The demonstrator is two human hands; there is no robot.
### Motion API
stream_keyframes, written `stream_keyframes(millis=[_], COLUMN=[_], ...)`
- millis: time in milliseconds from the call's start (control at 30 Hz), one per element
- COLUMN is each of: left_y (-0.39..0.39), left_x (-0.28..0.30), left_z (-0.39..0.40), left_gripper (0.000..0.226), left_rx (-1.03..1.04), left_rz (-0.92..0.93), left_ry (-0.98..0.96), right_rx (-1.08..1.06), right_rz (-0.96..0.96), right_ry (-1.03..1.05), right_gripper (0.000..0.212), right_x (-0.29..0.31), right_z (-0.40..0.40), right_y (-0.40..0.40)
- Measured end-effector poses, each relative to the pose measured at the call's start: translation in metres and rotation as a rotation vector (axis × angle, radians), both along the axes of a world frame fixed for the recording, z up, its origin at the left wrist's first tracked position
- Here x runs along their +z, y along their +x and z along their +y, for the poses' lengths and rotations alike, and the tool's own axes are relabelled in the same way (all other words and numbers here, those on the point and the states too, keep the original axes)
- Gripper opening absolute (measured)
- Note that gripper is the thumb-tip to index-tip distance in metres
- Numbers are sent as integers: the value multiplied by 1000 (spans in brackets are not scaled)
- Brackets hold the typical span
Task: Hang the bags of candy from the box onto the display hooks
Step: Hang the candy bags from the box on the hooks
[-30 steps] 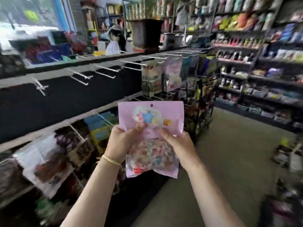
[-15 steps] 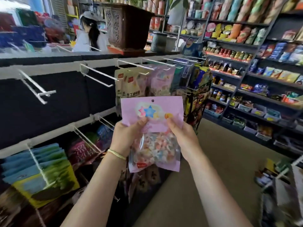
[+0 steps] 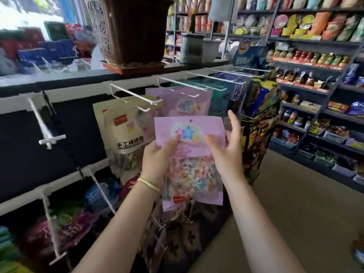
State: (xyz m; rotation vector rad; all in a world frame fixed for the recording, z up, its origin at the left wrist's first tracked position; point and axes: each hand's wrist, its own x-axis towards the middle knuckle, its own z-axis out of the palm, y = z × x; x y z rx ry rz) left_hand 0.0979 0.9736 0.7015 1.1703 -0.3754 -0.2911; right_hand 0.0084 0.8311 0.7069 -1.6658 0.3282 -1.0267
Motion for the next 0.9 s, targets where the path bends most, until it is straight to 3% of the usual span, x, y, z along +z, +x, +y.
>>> stream_keyframes(millis=[100, 167, 400, 567, 900], left_y=[11, 13, 26, 31, 37], left_x=[6, 11, 13, 11, 11], left_z=[-40, -65, -122, -131, -137], left_gripper=[15, 16, 29, 17, 15], left_rx=[108, 174, 442, 576, 668], left_rz=[-45, -54, -71, -82, -81], left_ry=[5, 15, 31, 23, 87], right_rx=[54, 129, 353, 453, 479], right_rz=[36, 23, 7, -23, -14], right_ry=[-216, -245, -274, -279, -304], right_gripper=[32, 27, 29, 31, 32], right_x=[5, 7, 19, 12, 12], right_z=[-48, -81, -147, -157, -163], right_y=[28, 42, 85, 109, 123])
